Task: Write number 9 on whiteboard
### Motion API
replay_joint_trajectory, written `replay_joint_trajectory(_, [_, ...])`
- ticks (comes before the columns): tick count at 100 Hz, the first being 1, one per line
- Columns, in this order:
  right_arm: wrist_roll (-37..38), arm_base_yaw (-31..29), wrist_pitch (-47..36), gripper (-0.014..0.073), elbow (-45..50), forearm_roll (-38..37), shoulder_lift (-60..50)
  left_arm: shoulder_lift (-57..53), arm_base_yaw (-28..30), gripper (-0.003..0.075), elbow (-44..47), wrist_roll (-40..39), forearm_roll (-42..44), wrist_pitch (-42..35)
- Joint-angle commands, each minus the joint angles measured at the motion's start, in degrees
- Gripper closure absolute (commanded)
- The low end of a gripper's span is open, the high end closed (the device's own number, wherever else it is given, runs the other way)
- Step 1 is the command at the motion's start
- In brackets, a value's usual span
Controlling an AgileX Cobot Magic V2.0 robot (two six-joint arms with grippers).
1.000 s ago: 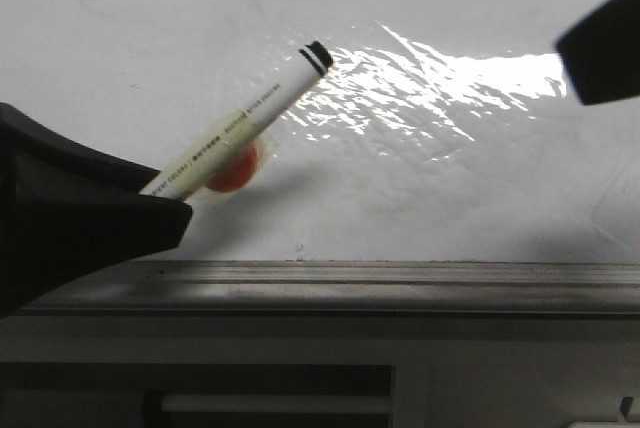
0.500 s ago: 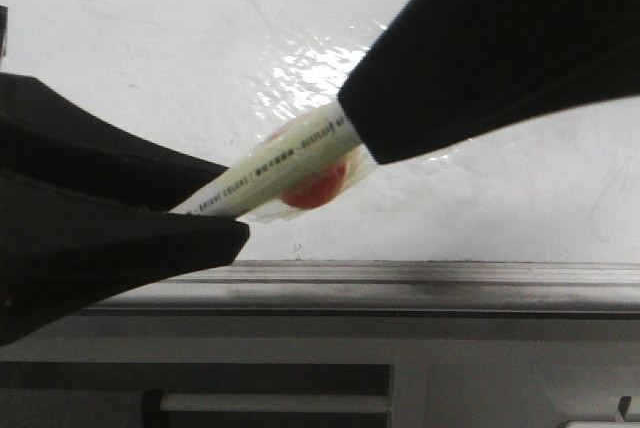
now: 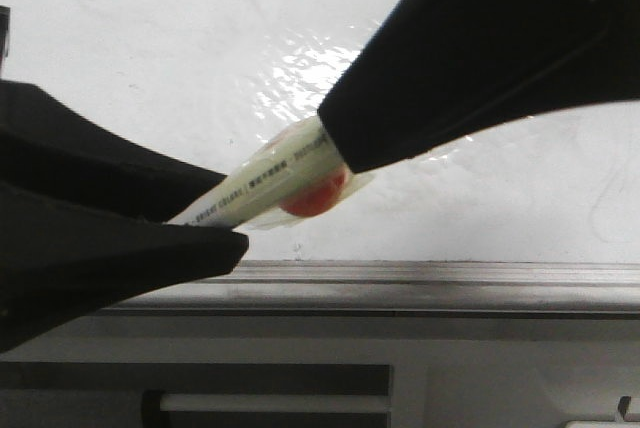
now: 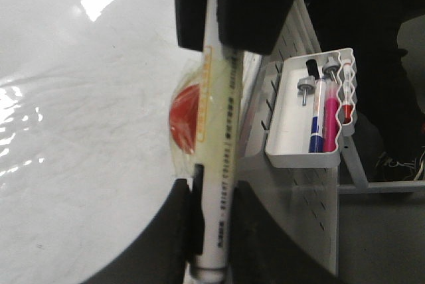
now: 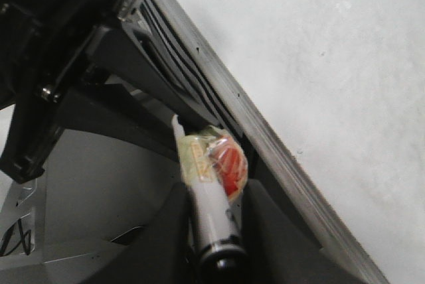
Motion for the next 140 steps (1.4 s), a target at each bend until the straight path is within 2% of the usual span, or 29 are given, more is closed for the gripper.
replay_joint_trajectory(1, [-0.7, -0.1, -3.8, 0.0648, -1.9, 0.4, 0.2, -0.9, -0.4, 0.0716, -1.4, -0.5, -1.0, -5.8])
replay_joint_trajectory(7, [-0.7, -0.1, -3.8, 0.0662, -1.9, 0.5, 0.2, -0.9, -0.4, 0.0657, -1.4, -0.5, -1.0, -5.8])
replay_joint_trajectory(20, [-1.2, -0.1, -4.0, 0.0662, -1.9, 0.5, 0.1, -0.9, -0.4, 0.0442, -1.4, -0.5, -3.6, -5.8])
replay_joint_trajectory(27, [-1.5, -0.1, -4.0, 0.0662, -1.9, 0.5, 0.1, -1.4, -0.4, 0.0395, -1.4, -0.5, -5.7, -5.8])
replay_joint_trajectory(47, [-1.5, -0.4, -4.5, 0.0662, -1.9, 0.5, -2.7, -8.7, -0.4, 0.0399, -0.9, -0.5, -14.4, -4.9])
replay_joint_trajectory(60, [0.8, -2.7, -3.9, 0.0662, -2.2, 0.5, -6.0, -16.8, -0.1, 0.0399, -0.9, 0.0, -19.4, 1.4])
replay_joint_trajectory(81, [3.1, -7.9, 3.3, 0.0662, -9.4, 0.4, -6.3, -26.1, 1.3, 0.0399, -0.9, 0.1, -26.0, 3.5])
replay_joint_trajectory(102, [5.6, -14.5, 13.9, 0.065, -17.0, 0.4, -1.4, -26.4, 1.6, 0.0399, -0.9, 0.1, -26.4, 3.6])
replay_joint_trajectory(140, [9.5, -17.8, 14.6, 0.065, -21.1, -3.4, 3.7, -26.3, 1.6, 0.0399, -0.9, 0.1, -26.7, 3.6])
